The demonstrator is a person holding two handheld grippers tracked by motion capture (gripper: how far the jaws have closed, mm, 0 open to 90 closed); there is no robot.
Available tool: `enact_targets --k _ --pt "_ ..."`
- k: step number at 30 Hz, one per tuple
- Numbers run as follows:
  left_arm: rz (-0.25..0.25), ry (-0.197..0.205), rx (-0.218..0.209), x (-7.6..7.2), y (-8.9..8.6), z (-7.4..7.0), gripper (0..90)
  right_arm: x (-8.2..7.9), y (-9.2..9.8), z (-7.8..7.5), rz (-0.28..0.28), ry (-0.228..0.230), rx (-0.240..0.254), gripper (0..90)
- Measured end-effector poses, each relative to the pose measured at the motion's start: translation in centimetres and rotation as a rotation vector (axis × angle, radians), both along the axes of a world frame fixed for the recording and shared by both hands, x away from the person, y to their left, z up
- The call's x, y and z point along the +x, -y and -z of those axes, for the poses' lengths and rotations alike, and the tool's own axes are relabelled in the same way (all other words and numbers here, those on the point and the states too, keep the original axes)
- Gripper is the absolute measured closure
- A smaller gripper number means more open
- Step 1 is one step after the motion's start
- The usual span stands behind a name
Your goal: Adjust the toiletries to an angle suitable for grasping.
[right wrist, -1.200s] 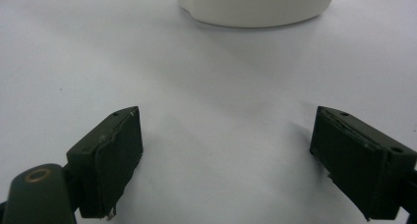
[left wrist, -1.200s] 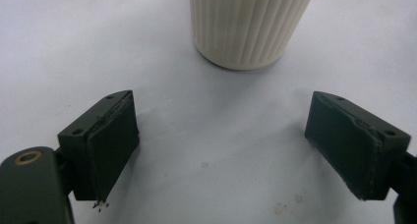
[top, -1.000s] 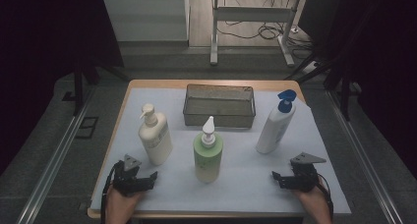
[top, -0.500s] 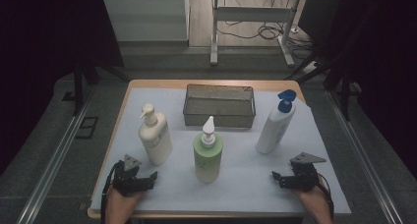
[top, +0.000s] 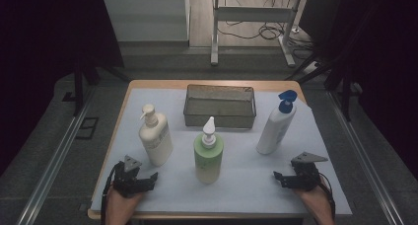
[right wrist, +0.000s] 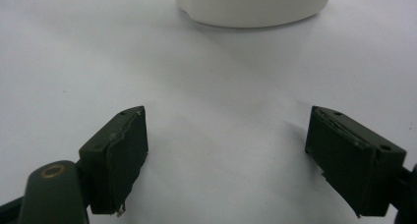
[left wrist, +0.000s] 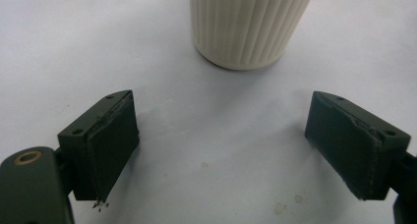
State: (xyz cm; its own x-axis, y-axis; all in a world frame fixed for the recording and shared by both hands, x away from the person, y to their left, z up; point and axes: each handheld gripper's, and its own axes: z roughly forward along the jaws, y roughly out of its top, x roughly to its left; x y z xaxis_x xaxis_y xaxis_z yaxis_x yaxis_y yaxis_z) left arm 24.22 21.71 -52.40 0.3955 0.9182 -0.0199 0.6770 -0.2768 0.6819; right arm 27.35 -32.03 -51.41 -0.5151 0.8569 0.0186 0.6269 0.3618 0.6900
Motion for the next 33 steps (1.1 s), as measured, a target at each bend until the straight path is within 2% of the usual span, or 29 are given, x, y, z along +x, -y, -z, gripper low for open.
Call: enact_targets --k 7,11,15,21,24,28,31,33 --pt "0.000 0.001 0.000 0.0 0.0 0.0 12.4 -0.1 0.0 -0.8 -0.011 -0.001 0.049 17.0" --pt "-0.001 0.002 -0.001 0.0 0.0 0.0 12.4 0.0 0.0 -1.2 -0.011 -0.004 0.064 21.4" --pt "-0.001 0.003 -0.001 0.0 0.0 0.0 12.4 0.0 -0.4 -1.6 -0.031 -0.014 0.080 29.1" --pt "-0.002 0.004 -0.001 0.0 0.0 0.0 12.4 0.0 -0.9 -2.1 -0.056 -0.016 0.094 35.2" --pt "-0.002 0.003 -0.001 0.0 0.0 0.0 12.4 0.2 -1.2 -2.7 -0.072 -0.019 0.126 43.2" --pt "-0.002 0.004 -0.002 0.0 0.0 0.0 12.4 0.5 -1.6 -3.0 -0.082 -0.017 0.137 49.5" --pt "-0.002 0.004 -0.002 0.0 0.0 0.0 12.4 0.9 -2.0 -3.2 -0.092 -0.006 0.131 57.2" --pt "-0.001 0.004 -0.002 0.0 0.0 0.0 12.4 1.3 -2.4 -3.4 -0.086 0.002 0.134 65.6"
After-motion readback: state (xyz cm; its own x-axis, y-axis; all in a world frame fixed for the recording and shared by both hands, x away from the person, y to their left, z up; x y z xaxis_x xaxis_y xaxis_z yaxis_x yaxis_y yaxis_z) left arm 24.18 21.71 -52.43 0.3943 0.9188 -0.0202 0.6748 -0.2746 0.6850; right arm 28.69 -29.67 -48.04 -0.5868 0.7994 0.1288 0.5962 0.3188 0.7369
